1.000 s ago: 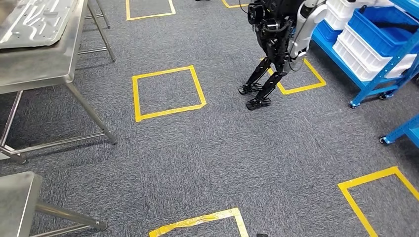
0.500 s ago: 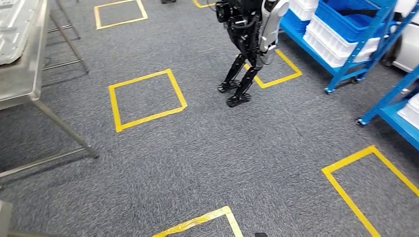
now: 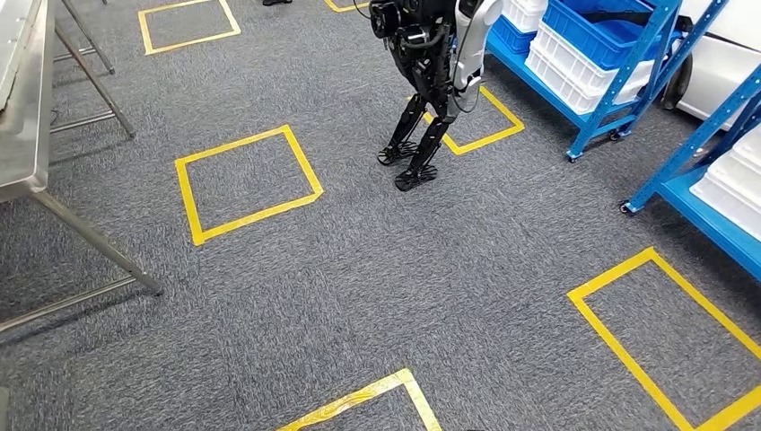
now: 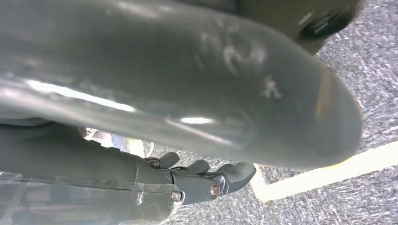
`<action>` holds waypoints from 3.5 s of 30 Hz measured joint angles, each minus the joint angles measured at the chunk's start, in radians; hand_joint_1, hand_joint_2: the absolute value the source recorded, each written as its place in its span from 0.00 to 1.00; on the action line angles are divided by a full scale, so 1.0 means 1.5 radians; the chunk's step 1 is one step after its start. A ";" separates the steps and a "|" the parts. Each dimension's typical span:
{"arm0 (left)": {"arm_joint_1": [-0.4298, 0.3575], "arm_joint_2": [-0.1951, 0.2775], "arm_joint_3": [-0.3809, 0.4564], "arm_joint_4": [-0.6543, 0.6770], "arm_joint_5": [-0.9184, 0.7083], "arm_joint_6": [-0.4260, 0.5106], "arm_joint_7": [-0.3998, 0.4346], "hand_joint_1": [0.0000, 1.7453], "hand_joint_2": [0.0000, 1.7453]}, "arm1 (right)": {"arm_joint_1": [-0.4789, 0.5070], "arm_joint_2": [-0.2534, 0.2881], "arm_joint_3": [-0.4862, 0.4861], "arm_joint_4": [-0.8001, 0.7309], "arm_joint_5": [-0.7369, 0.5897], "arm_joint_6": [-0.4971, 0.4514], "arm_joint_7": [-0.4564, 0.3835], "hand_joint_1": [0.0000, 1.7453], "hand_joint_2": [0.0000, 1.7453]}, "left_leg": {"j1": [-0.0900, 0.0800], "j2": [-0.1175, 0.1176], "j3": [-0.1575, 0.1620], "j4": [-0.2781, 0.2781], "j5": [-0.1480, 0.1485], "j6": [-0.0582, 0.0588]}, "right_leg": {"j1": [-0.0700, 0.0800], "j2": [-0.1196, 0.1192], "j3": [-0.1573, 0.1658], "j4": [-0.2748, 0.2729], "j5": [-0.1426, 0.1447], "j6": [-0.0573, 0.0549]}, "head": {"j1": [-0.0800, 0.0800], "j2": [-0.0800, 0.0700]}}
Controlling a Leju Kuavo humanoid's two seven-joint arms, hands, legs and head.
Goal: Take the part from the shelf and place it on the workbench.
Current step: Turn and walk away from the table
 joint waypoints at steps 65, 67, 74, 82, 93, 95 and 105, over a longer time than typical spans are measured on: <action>0.006 0.000 0.001 -0.001 0.013 0.000 -0.002 0.00 0.00 | -0.011 -0.013 0.112 -0.007 -0.092 -0.013 0.001 0.00 0.00 | -0.002 0.011 0.003 0.000 0.001 -0.017 | 0.000 -0.008 0.014 -0.037 0.006 -0.010 | -0.004 0.000; 0.004 0.000 0.001 -0.001 0.013 0.000 -0.001 0.00 0.00 | -0.010 -0.013 0.115 -0.007 -0.095 -0.013 0.001 0.00 0.00 | 0.002 0.005 0.001 0.015 -0.013 -0.024 | -0.001 -0.001 0.015 -0.039 0.008 -0.018 | -0.009 0.000; 0.008 0.000 0.001 -0.001 0.014 0.001 0.007 0.00 0.00 | -0.013 -0.014 0.124 -0.007 -0.099 -0.013 0.000 0.00 0.00 | 0.001 -0.025 -0.077 0.173 -0.060 -0.025 | 0.003 0.033 0.020 -0.040 0.009 -0.029 | -0.021 0.000; 0.005 0.000 0.001 0.000 0.015 0.002 0.004 0.00 0.00 | -0.014 -0.015 0.133 -0.010 -0.104 -0.013 0.000 0.00 0.00 | -0.004 -0.048 -0.011 -0.002 0.015 -0.002 | 0.001 0.057 0.015 -0.034 0.003 -0.010 | -0.022 0.000; 0.004 0.000 0.001 0.000 0.015 -0.004 -0.005 0.00 0.00 | -0.019 -0.021 0.151 -0.011 -0.116 -0.014 0.000 0.00 0.00 | 0.000 -0.001 -0.006 0.000 0.011 -0.007 | -0.003 -0.003 0.015 -0.028 0.007 0.002 | -0.001 0.000; 0.004 0.000 0.001 0.000 0.014 -0.005 -0.005 0.00 0.00 | -0.021 -0.021 0.155 -0.012 -0.119 -0.014 0.000 0.00 0.00 | -0.002 0.004 -0.004 0.000 0.010 -0.014 | 0.000 0.000 0.018 -0.040 0.007 -0.007 | -0.004 0.000; 0.007 0.001 0.001 0.001 0.008 -0.014 -0.014 0.00 0.00 | -0.021 -0.023 0.168 -0.015 -0.138 -0.018 -0.001 0.00 0.00 | 0.002 -0.026 -0.062 0.144 -0.044 -0.028 | 0.001 0.035 0.020 -0.043 0.013 -0.028 | -0.021 0.000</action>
